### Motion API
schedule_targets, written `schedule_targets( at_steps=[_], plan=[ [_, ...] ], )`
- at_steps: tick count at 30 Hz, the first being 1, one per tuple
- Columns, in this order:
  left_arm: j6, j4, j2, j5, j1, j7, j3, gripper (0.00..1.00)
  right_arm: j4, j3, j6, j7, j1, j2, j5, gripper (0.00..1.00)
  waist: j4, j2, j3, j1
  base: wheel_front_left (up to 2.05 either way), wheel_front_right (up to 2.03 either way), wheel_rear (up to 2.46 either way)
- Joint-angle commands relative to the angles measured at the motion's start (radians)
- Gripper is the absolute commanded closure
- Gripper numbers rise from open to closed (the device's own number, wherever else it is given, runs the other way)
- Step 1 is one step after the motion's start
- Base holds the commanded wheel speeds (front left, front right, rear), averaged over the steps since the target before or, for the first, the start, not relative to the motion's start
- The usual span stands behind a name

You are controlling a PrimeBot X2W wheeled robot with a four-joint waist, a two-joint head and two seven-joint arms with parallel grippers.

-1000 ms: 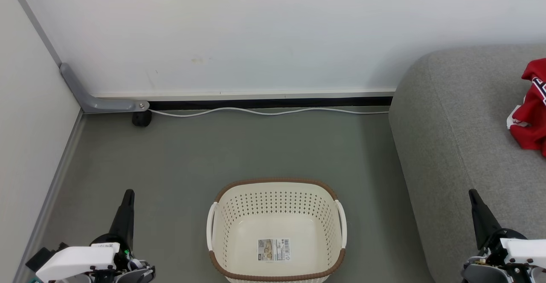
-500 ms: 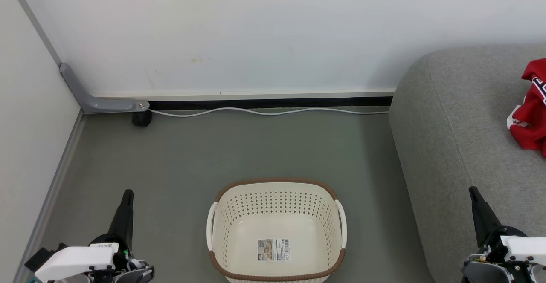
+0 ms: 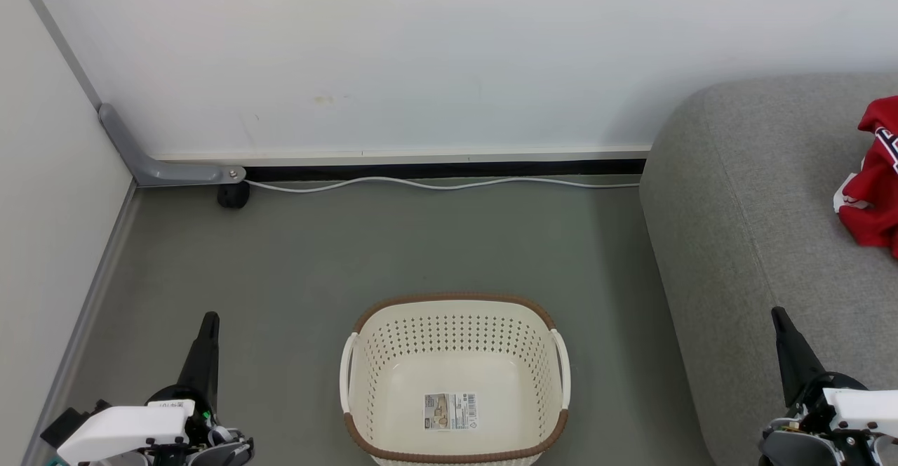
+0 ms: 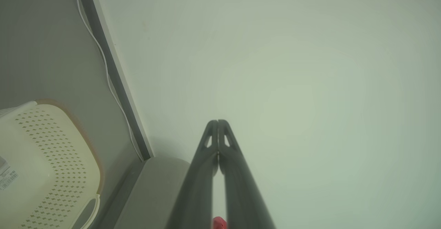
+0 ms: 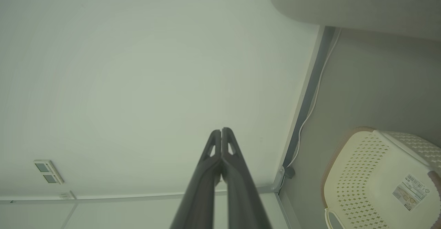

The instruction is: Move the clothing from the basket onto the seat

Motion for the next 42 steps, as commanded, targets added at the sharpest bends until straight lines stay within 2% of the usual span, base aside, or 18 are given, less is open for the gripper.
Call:
schedule_targets(
  at_steps=[1,42],
  plan=[
    [-0.008,-0.023,0.012,0.000,-0.055,0.004,0.034,1.00,-0.031,0.017,0.004,0.008,-0.036,-0.011,0.011,1.00,0.000,0.0000,0.000,0.0000,0.00,0.00,0.00],
    [-0.008,-0.023,0.007,0.006,-0.056,0.010,0.042,1.00,-0.031,0.017,0.004,0.008,-0.036,-0.011,0.011,1.00,0.000,0.0000,0.000,0.0000,0.00,0.00,0.00]
  ],
)
